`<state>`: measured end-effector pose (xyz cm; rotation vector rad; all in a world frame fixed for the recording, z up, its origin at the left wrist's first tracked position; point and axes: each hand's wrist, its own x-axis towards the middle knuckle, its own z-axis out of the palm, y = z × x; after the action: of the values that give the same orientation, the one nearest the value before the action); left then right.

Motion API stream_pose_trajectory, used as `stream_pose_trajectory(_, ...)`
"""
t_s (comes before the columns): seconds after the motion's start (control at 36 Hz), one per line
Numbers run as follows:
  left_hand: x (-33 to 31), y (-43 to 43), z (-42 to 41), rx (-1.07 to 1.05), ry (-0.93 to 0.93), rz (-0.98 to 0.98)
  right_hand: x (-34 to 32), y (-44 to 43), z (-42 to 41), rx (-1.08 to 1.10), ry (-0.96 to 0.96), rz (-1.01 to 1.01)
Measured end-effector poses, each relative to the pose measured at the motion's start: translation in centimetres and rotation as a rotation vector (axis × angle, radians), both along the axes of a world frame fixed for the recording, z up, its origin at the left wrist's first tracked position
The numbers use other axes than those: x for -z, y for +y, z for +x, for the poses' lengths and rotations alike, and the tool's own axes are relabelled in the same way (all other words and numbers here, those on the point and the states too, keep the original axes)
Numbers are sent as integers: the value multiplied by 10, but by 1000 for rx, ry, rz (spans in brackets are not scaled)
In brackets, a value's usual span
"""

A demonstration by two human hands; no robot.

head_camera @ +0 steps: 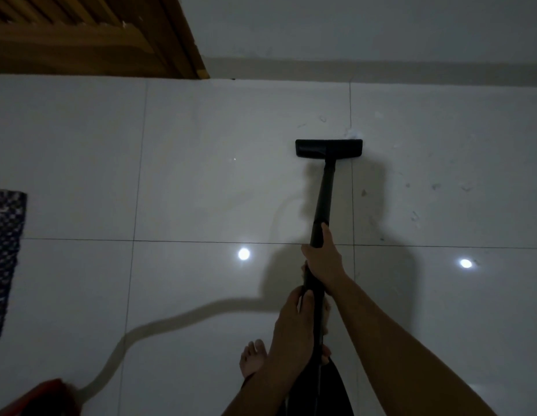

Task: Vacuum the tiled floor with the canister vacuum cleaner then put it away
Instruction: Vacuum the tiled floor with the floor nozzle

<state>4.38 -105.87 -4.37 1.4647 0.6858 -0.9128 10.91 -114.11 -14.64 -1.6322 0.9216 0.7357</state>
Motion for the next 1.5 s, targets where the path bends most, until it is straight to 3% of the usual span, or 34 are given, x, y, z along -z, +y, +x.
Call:
stream_pose_trajectory(0.25,-3,4,-1,-17,-19,-19,-5,1,0,66,-38,13)
stream_pose_trajectory(1.5,10,-8,49,-136,72,-64,5,-4,61,-107,-6,-17)
